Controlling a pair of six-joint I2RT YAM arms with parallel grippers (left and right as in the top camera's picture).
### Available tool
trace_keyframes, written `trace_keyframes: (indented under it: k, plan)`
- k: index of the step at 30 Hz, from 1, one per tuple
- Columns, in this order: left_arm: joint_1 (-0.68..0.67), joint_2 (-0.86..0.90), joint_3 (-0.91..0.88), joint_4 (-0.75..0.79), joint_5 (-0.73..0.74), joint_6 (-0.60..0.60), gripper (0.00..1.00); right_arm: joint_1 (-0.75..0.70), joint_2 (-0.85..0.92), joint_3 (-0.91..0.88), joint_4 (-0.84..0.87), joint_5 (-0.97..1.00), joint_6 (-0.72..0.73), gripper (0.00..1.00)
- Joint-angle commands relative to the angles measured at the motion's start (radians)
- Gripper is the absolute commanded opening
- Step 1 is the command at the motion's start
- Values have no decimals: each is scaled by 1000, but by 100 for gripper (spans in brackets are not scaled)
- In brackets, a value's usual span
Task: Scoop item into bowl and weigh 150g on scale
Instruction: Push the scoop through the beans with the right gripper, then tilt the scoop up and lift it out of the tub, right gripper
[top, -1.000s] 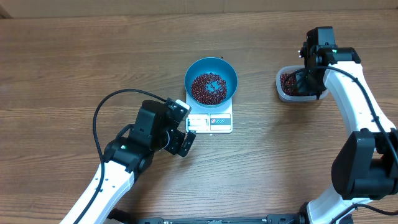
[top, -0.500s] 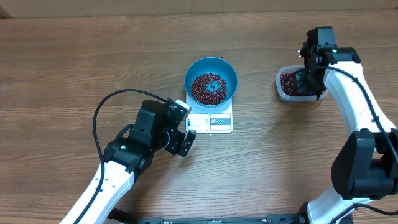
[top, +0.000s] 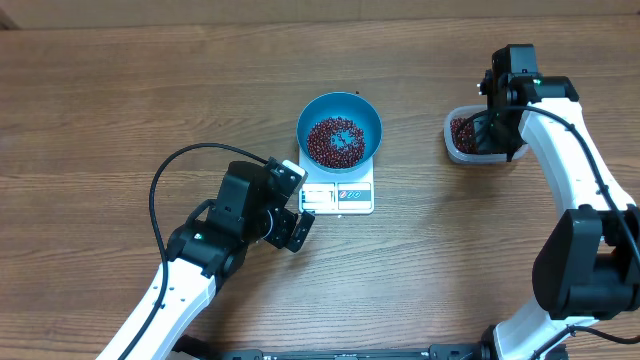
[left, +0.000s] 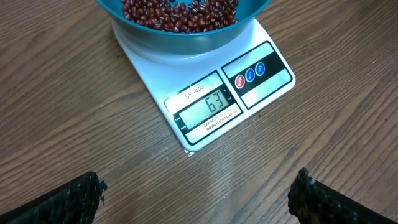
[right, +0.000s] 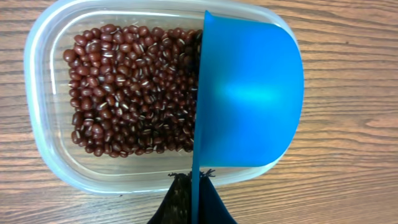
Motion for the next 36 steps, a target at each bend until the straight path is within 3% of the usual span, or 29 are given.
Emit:
trace_keyframes:
  k: [1, 26, 36]
  plan:
    - [-5, -4, -3, 3, -2, -18, 100, 0, 14, -4, -2, -24, 4, 4]
    - [-5, -4, -3, 4, -2, -17, 100, 0, 18, -44, -10, -108, 4, 4]
    - [-5, -4, -3, 3, -2, -17, 100, -14, 18, -81, 6, -320, 32, 4]
